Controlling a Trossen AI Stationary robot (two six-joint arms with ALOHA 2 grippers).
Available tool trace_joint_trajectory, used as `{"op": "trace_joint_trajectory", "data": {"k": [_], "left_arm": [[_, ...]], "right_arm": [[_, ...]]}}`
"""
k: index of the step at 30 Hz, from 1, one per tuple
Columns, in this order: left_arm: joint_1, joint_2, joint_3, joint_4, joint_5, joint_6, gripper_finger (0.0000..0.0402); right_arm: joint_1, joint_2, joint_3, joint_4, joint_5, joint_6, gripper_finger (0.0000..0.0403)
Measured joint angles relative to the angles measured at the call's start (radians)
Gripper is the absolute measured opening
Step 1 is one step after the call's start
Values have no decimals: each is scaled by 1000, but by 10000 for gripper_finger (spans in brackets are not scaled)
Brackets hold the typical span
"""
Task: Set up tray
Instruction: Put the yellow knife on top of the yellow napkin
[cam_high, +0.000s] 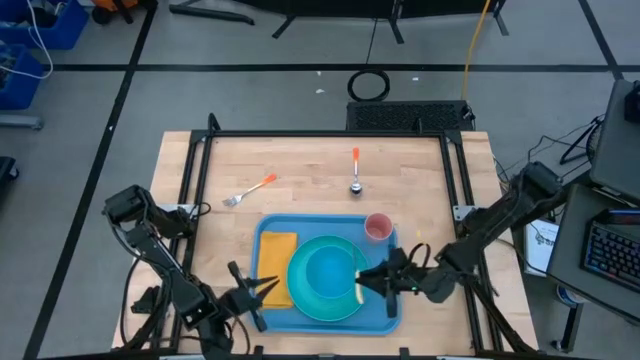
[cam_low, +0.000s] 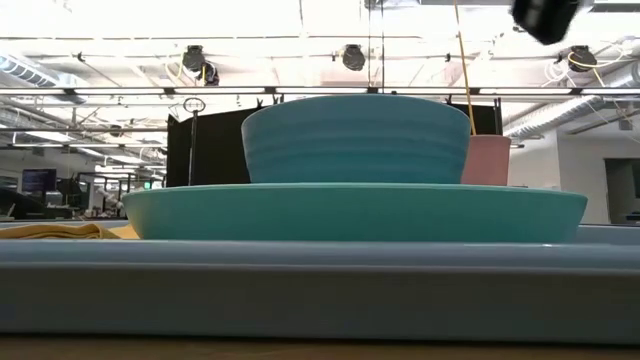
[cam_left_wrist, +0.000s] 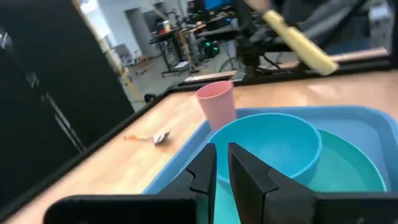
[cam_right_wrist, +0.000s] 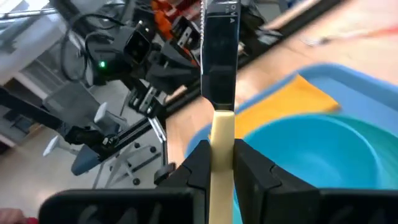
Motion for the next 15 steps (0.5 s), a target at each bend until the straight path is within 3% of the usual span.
{"op": "trace_joint_trajectory", "data": {"k": [3,10,15], "left_arm": [[5,29,0,164,17,241,47],[28,115,0,467,-57,688,47],[59,133,1,650,-61,908,46]], "right_arm": [[-37,58,0,163,-66,-113,32],[-110,187,0,540,-227,-312,32],[-175,225,0,655,-327,-372,32]]}}
